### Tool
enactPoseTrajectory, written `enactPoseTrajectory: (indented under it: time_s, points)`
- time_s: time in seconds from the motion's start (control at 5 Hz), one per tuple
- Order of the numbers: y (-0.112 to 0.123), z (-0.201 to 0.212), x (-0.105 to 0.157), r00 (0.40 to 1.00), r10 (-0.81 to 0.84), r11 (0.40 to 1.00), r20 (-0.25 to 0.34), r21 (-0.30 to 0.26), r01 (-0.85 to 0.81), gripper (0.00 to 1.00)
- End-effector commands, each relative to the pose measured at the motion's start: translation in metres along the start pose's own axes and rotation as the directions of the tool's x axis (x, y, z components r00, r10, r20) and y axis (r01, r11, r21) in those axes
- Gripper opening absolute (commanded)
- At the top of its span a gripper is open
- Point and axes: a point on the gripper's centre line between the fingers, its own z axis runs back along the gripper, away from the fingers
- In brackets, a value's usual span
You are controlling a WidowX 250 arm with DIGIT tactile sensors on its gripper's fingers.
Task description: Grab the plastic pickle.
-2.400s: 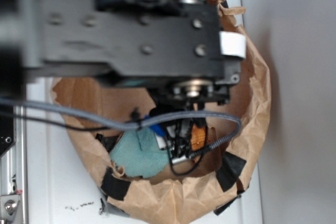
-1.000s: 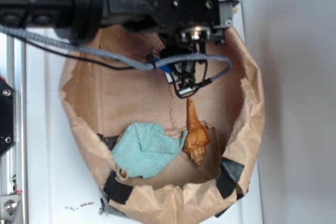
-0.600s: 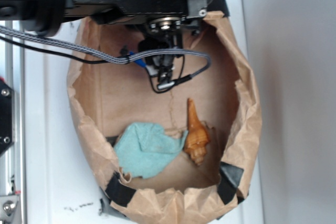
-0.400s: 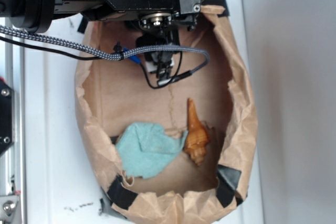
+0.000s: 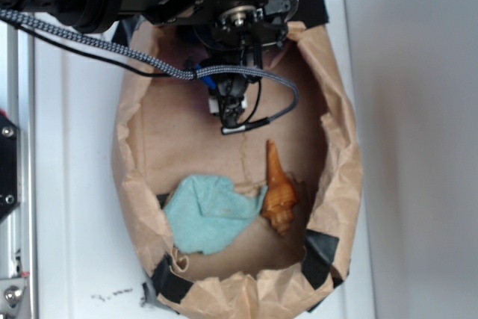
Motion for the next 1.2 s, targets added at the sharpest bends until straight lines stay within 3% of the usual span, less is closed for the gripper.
enactPoseTrajectory:
  time_s: [0.0, 0.4, 1.0]
  points:
    - [0.004, 0.003, 0.017, 0.993, -0.113, 0.989, 0.021, -0.099, 0.114, 1.00]
    - [0.006, 0.016, 0.014, 0.995, -0.099, 0.990, 0.009, -0.103, 0.100, 1.00]
    - [0.025, 0.011, 0.028, 0.999, 0.053, 0.998, -0.004, 0.027, -0.053, 1.00]
